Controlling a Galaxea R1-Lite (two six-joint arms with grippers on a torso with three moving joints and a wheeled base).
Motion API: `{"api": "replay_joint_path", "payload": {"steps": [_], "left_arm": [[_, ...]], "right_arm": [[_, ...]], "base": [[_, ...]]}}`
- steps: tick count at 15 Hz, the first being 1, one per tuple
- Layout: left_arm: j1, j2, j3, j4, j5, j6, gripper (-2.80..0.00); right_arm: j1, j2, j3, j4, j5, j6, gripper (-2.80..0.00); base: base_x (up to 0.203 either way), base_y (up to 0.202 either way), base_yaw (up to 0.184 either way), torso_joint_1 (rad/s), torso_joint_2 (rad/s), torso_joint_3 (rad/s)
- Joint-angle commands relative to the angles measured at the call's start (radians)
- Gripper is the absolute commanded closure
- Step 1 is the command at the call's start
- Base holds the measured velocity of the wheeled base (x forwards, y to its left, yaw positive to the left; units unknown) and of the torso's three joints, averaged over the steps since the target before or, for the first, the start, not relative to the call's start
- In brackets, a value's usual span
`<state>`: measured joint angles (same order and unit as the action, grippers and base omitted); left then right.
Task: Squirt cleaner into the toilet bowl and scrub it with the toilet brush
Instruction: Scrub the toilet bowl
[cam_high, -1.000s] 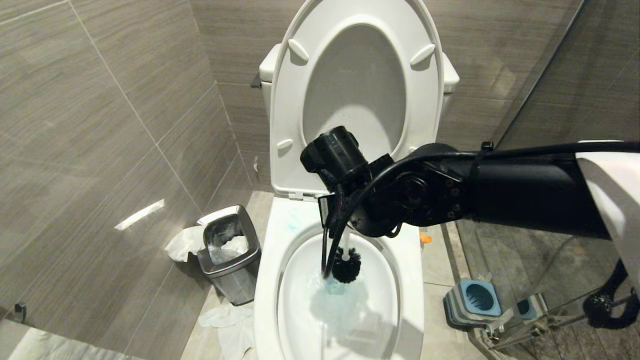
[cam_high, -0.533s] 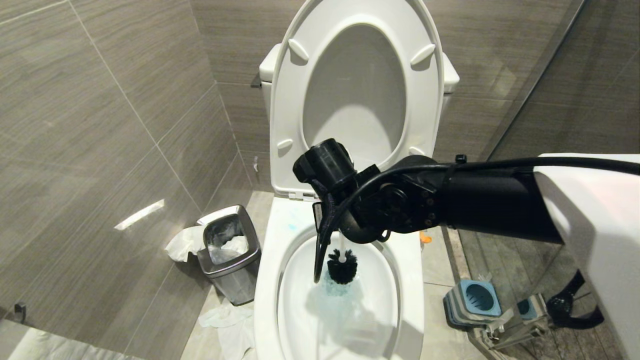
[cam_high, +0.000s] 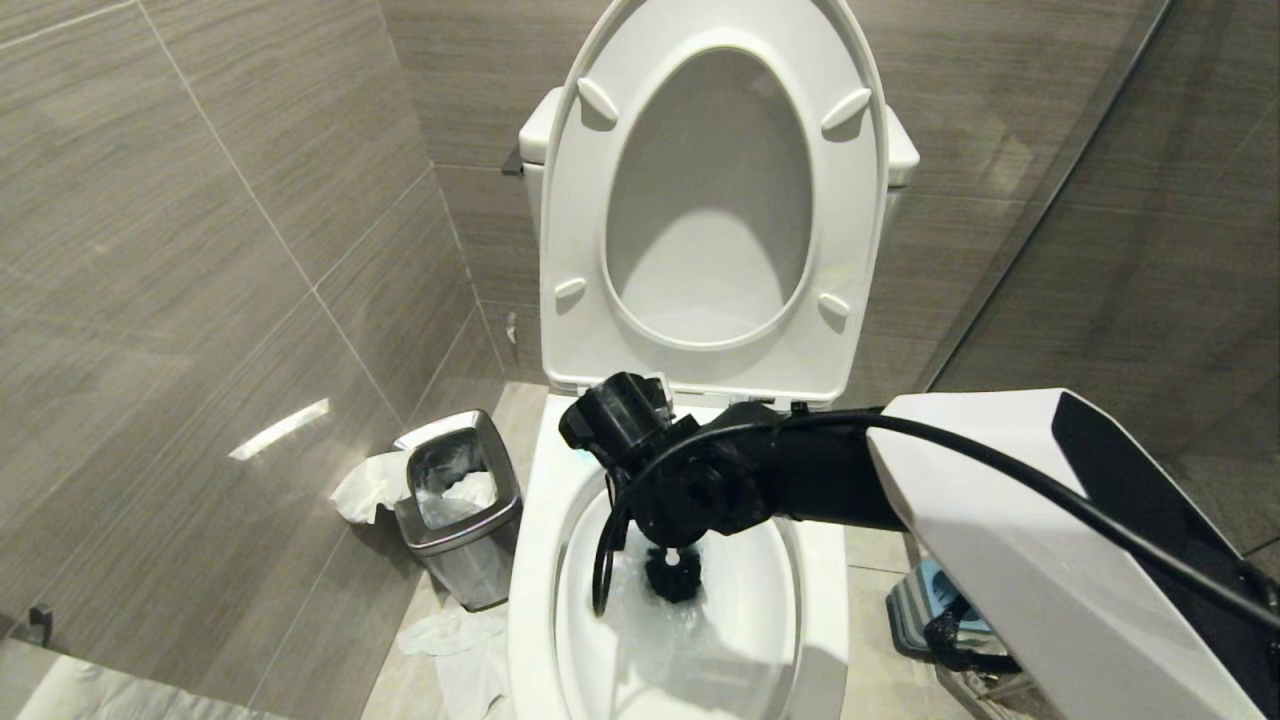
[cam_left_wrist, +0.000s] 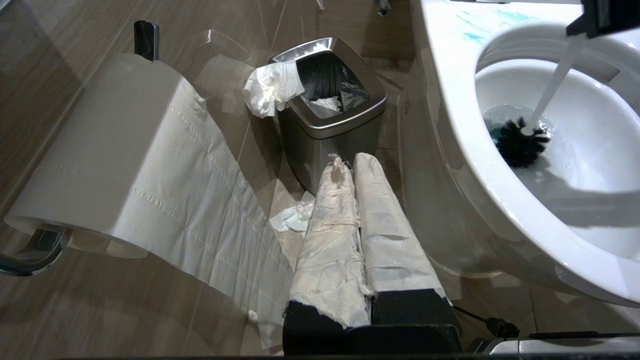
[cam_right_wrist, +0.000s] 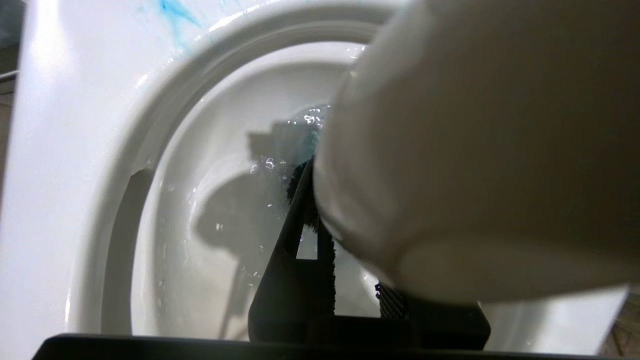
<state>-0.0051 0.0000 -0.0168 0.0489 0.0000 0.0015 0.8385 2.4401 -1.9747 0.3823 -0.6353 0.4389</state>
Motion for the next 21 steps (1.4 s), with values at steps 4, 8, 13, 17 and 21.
{"api": "replay_joint_path", "payload": {"steps": [4, 8, 13, 17, 21], "left_arm": [[0.001, 0.001, 0.000, 0.000, 0.000, 0.000, 0.00], [0.001, 0.002, 0.000, 0.000, 0.000, 0.000, 0.00], [0.001, 0.002, 0.000, 0.000, 0.000, 0.000, 0.00], [0.001, 0.001, 0.000, 0.000, 0.000, 0.000, 0.00], [0.001, 0.002, 0.000, 0.000, 0.000, 0.000, 0.00]], "right_arm": [[0.009, 0.001, 0.004, 0.010, -0.018, 0.027, 0.00], [0.044, -0.180, 0.012, 0.090, -0.016, 0.029, 0.00], [0.062, -0.370, 0.065, 0.263, -0.033, 0.024, 0.00], [0.062, -0.382, 0.189, 0.254, -0.036, 0.040, 0.00], [0.090, -0.340, 0.219, 0.208, -0.019, 0.105, 0.00]], "base": [[0.000, 0.000, 0.000, 0.000, 0.00, 0.000], [0.000, 0.000, 0.000, 0.000, 0.00, 0.000], [0.000, 0.000, 0.000, 0.000, 0.00, 0.000], [0.000, 0.000, 0.000, 0.000, 0.00, 0.000], [0.000, 0.000, 0.000, 0.000, 0.00, 0.000]]}}
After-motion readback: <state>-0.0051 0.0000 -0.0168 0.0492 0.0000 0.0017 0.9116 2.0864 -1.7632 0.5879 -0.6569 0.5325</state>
